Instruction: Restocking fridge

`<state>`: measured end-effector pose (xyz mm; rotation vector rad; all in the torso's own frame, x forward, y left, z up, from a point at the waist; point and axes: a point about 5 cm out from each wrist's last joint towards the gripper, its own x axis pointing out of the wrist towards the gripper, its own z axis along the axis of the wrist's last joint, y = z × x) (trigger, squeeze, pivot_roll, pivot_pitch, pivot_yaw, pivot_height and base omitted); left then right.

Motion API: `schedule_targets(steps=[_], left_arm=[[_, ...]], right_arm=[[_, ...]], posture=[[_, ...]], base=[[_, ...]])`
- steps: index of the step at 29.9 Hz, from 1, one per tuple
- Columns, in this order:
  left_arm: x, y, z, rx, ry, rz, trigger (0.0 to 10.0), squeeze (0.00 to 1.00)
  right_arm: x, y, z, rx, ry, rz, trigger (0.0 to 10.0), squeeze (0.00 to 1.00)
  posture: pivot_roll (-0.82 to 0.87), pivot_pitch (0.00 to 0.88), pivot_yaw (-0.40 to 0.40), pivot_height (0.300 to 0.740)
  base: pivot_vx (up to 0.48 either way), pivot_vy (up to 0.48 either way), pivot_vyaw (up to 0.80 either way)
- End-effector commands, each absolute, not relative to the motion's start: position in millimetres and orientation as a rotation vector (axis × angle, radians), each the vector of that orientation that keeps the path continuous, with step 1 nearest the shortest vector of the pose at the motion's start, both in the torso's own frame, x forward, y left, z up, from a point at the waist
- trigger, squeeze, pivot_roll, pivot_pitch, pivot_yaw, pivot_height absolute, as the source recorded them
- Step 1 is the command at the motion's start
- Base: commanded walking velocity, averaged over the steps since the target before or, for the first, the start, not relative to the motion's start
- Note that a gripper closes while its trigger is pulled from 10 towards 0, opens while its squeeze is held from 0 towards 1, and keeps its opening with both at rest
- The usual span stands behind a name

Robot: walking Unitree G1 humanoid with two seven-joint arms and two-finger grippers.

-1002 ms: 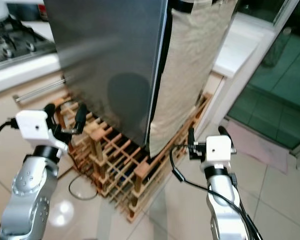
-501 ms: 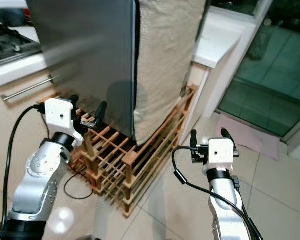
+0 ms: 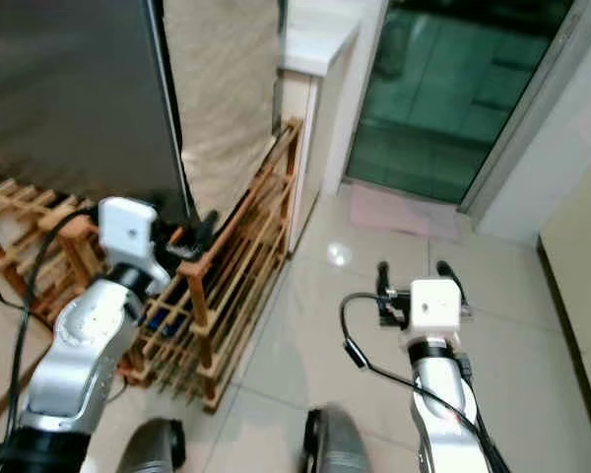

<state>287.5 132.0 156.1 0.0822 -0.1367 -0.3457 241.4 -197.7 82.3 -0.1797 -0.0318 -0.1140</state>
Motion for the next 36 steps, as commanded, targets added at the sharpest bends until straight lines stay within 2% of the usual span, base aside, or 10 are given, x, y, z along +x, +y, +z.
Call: schedule_targets(steps=[1, 5, 9, 18, 29, 36], left_arm=[[286.6, 131.2, 153.5, 0.075, -0.126, -0.367, 10.0, 0.0], [287.0, 129.9, 157.1, 0.064, -0.146, -0.379, 10.0, 0.0], [285.3, 128.0, 157.9, 0.053, -0.154, -0.405, 10.0, 0.0], [286.3, 126.8, 154.0, 0.084, -0.137, -0.402, 10.0, 0.0], [283.4, 123.0, 153.4, 0.092, -0.147, -0.455, 10.0, 0.0], [282.3, 121.5, 152.2, 0.074, -0.137, -0.469, 10.0, 0.0]], right_arm=[[245.3, -195.6, 82.2, -0.191, -0.021, -0.113, 10.0, 0.0], [245.8, -194.9, 83.4, -0.189, -0.036, -0.105, 10.0, 0.0], [244.6, -193.9, 83.1, -0.178, -0.04, -0.104, 10.0, 0.01], [243.6, -194.4, 81.2, -0.183, -0.031, -0.106, 10.0, 0.03], [241.0, -193.7, 81.2, -0.189, -0.036, -0.105, 10.0, 0.06], [240.1, -195.5, 81.3, -0.191, -0.034, -0.11, 10.0, 0.09]], posture=[[0.03, 0.0, -0.048, 0.607], [0.03, 0.0, -0.045, 0.607], [0.03, 0.0, -0.043, 0.632], [0.03, 0.0, -0.043, 0.667], [0.03, 0.0, -0.041, 0.737], [0.02, 0.0, -0.043, 0.74]], base=[[0.0, 0.0, 0.0], [0.0, 0.0, 0.0], [0.253, 0.0, 0.0], [0.0, 0.0, 0.0], [0.0, 0.0, 0.0], [0.0, 0.0, 0.0]])
